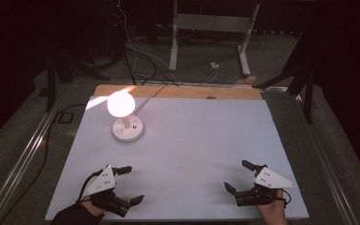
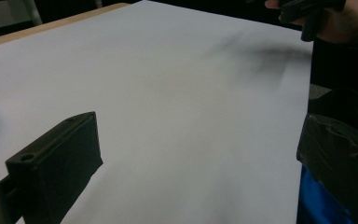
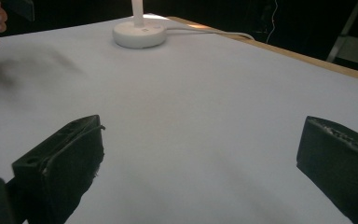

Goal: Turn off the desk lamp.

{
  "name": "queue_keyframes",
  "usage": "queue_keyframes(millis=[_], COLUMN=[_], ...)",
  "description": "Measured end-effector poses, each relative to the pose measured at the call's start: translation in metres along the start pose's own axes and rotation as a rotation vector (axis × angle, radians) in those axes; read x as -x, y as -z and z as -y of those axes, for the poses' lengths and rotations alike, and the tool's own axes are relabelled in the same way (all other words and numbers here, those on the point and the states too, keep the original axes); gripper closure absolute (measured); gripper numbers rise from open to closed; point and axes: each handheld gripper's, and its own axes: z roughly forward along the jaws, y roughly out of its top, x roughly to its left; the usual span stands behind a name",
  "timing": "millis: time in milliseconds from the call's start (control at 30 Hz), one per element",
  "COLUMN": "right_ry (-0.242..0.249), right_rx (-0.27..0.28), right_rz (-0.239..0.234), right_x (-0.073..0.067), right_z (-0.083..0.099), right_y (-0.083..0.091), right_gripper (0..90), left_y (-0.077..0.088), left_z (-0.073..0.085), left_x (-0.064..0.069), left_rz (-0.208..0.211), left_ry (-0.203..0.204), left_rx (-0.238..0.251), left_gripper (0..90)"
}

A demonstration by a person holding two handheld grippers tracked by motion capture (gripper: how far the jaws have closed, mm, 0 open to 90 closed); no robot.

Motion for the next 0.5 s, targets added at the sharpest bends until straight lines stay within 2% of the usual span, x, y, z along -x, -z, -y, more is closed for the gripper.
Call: queue_keyframes(millis=[267, 500], right_ry=[-0.008, -0.016], right_rx=[0.002, 0.005], right_rz=[0.005, -0.005], right_x=[0.001, 0.001], right_z=[0.000, 0.000], right_y=[0.000, 0.001], right_gripper=[0.0, 0.0], left_y=[-0.003, -0.005], left_z=[-0.009, -0.019], left_x=[-0.001, -0.007], left_rz=[-0.002, -0.028], left_ry=[0.007, 0.015], left_rx=[-0.003, 0.019], left_gripper=[0.4, 0.4])
